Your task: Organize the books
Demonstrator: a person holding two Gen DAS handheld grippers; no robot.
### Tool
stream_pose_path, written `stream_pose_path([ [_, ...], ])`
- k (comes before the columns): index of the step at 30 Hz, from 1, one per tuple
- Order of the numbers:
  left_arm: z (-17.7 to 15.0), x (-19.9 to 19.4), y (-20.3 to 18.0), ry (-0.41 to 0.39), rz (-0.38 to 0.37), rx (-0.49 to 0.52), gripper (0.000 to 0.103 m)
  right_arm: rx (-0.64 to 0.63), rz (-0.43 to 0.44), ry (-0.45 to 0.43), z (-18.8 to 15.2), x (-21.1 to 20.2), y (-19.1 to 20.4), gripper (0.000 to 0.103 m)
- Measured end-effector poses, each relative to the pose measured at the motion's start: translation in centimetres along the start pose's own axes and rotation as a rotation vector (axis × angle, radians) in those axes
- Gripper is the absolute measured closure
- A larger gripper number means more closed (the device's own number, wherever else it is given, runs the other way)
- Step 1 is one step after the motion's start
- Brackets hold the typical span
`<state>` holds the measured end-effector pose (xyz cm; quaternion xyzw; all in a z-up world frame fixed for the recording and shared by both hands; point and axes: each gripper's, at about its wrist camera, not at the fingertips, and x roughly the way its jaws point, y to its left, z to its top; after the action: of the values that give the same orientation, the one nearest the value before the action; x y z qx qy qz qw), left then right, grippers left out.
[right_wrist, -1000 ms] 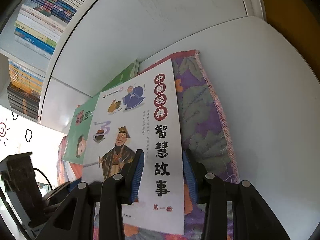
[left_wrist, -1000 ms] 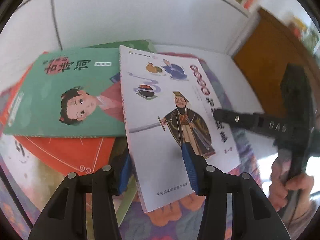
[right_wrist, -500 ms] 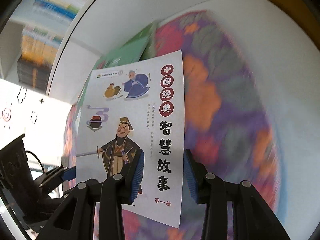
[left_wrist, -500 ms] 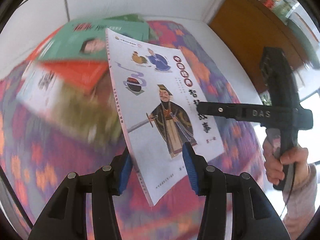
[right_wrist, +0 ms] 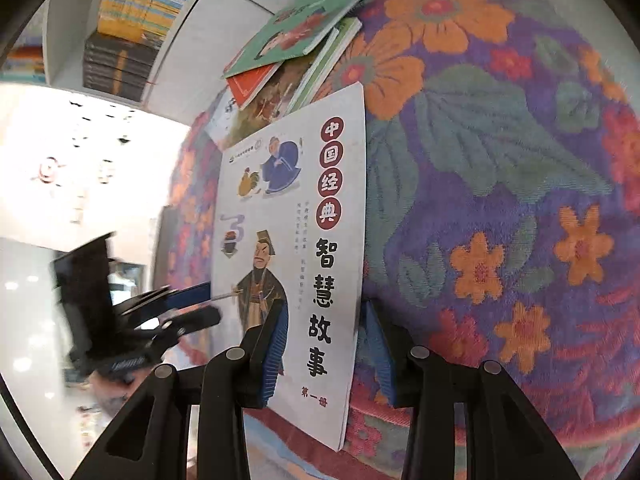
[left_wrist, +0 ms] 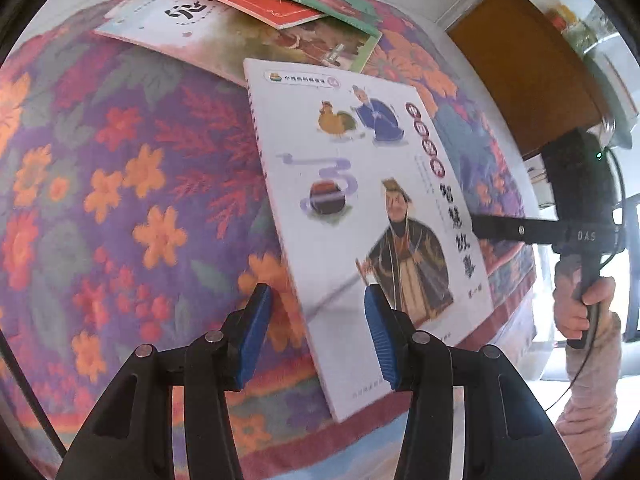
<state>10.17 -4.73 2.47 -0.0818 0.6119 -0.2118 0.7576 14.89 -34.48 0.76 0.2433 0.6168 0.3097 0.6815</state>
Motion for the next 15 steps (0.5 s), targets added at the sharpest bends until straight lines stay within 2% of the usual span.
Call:
stream_pose_path([
  [4, 0.9, 0.2, 0.8, 0.0, -0.088, -0.027, 0.059, 0.038, 0.125, 0.049, 1.0, 1.1, -1.4, 0.069],
  [7, 1.3, 0.4, 1.5, 0.007, -0.152, -0.042, 0.061, 0.037, 0.154, 0.062, 2.1, 1.9, -1.7, 0.077],
  [9, 1.5, 0.4, 1.8, 0.012, -0.159, -0.052, 0.068, 0.03, 0.149, 0.066, 2.5, 2.2, -1.6, 0.081],
  [11, 1.9, 0.6, 2.1, 0.005, -0.158, -0.065, 0.072, 0.02, 0.118, 0.066, 2.8, 2.6, -1.6, 0.093],
  [15, 2.2, 0.9, 1.3, -0.023, -0.108, -0.041, 0.073, 0.039, 0.112, 0.056, 2.6, 2.4, -1.7, 0.094],
])
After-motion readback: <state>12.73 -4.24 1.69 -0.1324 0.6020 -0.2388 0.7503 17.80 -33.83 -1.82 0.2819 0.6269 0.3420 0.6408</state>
